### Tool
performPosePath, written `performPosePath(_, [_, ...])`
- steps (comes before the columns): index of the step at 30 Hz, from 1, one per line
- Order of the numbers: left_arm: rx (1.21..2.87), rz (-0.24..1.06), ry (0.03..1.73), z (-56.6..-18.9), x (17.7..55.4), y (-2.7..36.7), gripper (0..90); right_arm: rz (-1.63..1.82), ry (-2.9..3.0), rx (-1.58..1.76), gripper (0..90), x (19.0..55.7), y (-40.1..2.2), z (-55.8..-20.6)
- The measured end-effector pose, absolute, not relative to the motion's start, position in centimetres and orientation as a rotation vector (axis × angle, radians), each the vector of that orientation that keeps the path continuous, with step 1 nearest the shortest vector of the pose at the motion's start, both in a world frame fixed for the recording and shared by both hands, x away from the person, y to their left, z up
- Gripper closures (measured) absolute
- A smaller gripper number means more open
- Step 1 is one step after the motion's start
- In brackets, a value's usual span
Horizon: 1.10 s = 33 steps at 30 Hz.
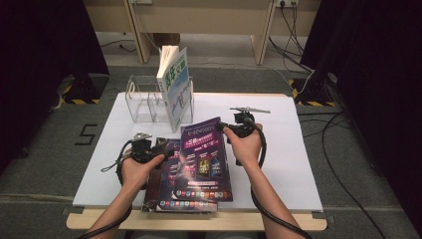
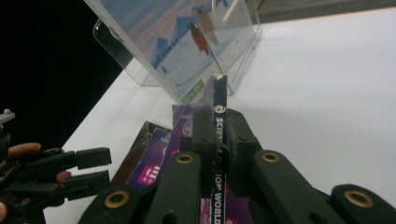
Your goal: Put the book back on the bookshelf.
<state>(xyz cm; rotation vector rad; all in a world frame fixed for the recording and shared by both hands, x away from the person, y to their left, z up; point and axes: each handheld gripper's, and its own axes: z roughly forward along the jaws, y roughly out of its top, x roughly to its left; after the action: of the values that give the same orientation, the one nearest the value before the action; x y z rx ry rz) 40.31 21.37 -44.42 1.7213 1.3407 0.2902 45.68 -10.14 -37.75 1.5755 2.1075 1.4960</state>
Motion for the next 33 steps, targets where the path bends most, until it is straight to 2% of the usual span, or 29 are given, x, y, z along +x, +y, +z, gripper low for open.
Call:
performPosePath(12, [1.722,0.3,1.245,-42.2,40.0,20.0,42.8,1.506,2.004,1.494,84.7,44.8,-9.9,-35.8])
performPosePath(33, [1.716,0.308,1.128,-39.0,40.3,16.8,44.6,1.542,1.911,1.4,84.7,45.1,-8.4,-32.2])
